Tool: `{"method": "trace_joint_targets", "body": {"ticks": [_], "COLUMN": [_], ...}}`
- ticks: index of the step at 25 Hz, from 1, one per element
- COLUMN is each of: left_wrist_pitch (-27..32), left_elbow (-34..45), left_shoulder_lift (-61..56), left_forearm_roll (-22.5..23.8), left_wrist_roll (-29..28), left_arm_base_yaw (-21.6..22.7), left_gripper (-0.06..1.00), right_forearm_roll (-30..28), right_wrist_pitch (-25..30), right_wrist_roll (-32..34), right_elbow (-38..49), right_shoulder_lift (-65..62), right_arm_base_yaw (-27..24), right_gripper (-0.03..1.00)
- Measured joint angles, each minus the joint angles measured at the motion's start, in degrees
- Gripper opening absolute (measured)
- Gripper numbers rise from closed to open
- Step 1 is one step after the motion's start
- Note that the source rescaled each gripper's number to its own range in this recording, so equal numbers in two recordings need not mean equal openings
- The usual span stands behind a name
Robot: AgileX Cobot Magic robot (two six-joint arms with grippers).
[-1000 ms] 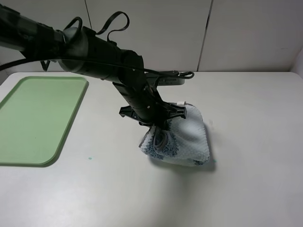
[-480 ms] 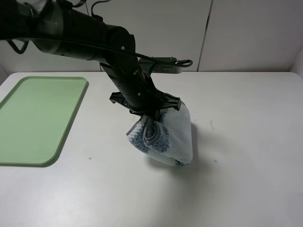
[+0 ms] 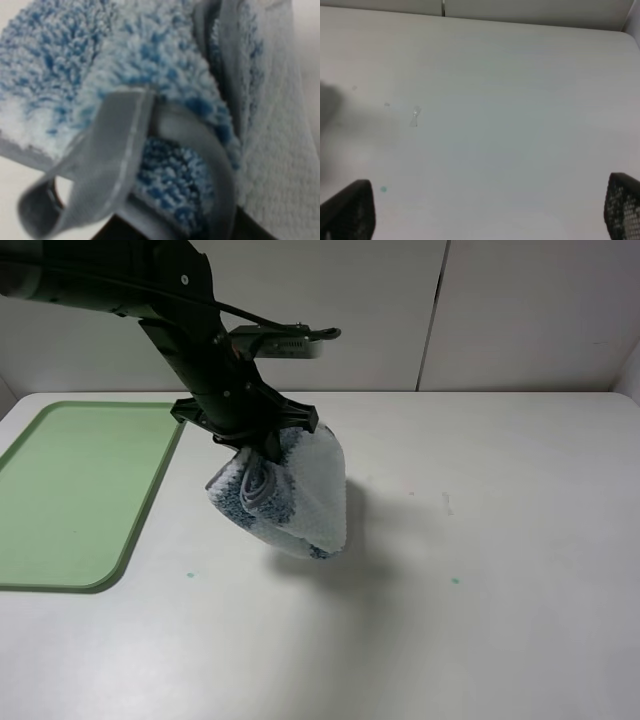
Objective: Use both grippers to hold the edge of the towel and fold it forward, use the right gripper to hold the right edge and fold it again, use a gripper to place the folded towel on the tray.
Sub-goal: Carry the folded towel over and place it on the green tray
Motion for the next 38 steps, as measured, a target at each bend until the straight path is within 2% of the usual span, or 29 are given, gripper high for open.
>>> {"method": "trace_joint_targets", "body": {"ticks": [8,13,25,30,38], "left_wrist_pitch": [4.9,7.1,7.8,6.3,-1.5], "left_elbow": [0.0,0.0,0.0,0.4,6.3], "left_shoulder_lift": [-2.9,-4.3,-5.3,-5.3,-5.3], "left_forearm_roll": [0.4,2.2,3.2,3.2,3.8], "left_wrist_roll": [6.1,8.3,16.1,18.9,20.7], "left_arm_base_yaw": [8.1,13.9,27.5,32.6,37.8], "left_gripper": [0.16,0.16,0.16,0.16,0.16], "right_forearm_roll": [0.0,0.0,0.0,0.0,0.0], "right_wrist_pitch": [0.0,0.0,0.0,0.0,0.0], "right_wrist_roll": [0.0,0.0,0.0,0.0,0.0], "right_elbow": [0.0,0.0,0.0,0.0,0.0], "right_shoulder_lift": [0.0,0.0,0.0,0.0,0.0], "right_arm_base_yaw": [0.0,0.0,0.0,0.0,0.0], "right_gripper": [1.00,1.00,1.00,1.00,1.00]}}
